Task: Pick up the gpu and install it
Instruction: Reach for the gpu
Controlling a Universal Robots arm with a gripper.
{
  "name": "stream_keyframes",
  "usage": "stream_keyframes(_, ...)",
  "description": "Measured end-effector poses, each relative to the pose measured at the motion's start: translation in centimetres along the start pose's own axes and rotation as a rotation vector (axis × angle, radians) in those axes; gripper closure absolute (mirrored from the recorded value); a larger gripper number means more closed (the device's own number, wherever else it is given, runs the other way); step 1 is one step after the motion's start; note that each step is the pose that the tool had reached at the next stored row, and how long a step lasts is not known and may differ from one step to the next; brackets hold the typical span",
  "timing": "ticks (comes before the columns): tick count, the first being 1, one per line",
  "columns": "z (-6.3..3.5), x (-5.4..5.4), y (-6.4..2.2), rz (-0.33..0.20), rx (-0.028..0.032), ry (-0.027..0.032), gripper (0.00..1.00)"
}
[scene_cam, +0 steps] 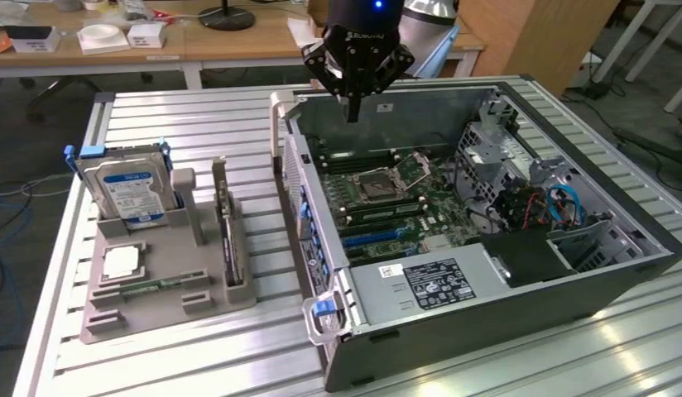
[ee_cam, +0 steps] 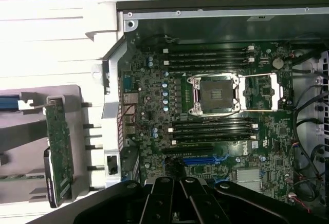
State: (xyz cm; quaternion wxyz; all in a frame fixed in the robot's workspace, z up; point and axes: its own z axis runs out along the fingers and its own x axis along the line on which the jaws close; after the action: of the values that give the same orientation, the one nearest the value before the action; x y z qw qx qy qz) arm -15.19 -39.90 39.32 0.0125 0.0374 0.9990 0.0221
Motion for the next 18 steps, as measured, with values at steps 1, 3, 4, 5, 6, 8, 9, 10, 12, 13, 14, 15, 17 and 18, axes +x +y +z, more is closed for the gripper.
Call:
stream_keyframes(1,-0.01,0.4,-0.03,0.000,0.0000,0.0000,0.90)
stream_keyframes(3,-0.01,0.7,-0.06,0.000,0.0000,0.0000,0.90)
stream_keyframes(4,-0.01,0.8,-0.06,0.000,0.0000,0.0000,0.90)
stream_keyframes(5,-0.01,0.9,-0.07,0.000,-0.0001,0.0000,0.90)
stream_keyframes(6,-0.01,1.1,-0.08,0.000,-0.0001,0.0000,0.90)
stream_keyframes(8,-0.01,1.3,-0.10,0.000,0.0000,0.0001,0.90)
stream_keyframes(9,-0.01,1.4,-0.11,0.000,-0.0001,0.0002,0.90)
stream_keyframes(10,-0.02,1.5,-0.11,0.000,0.0000,0.0002,0.90)
stream_keyframes(12,-0.02,1.7,-0.13,0.000,0.0000,0.0004,0.90)
stream_keyframes(13,-0.02,1.8,-0.14,0.000,0.0000,0.0004,0.90)
stream_keyframes(14,-0.02,1.9,-0.14,0.000,0.0000,0.0005,0.90)
stream_keyframes(15,-0.02,2.0,-0.15,0.000,0.0000,0.0006,0.90)
stream_keyframes(17,-0.02,2.1,-0.16,0.000,0.0000,0.0007,0.90)
stream_keyframes(18,-0.03,2.3,-0.17,0.000,0.0001,0.0008,0.90)
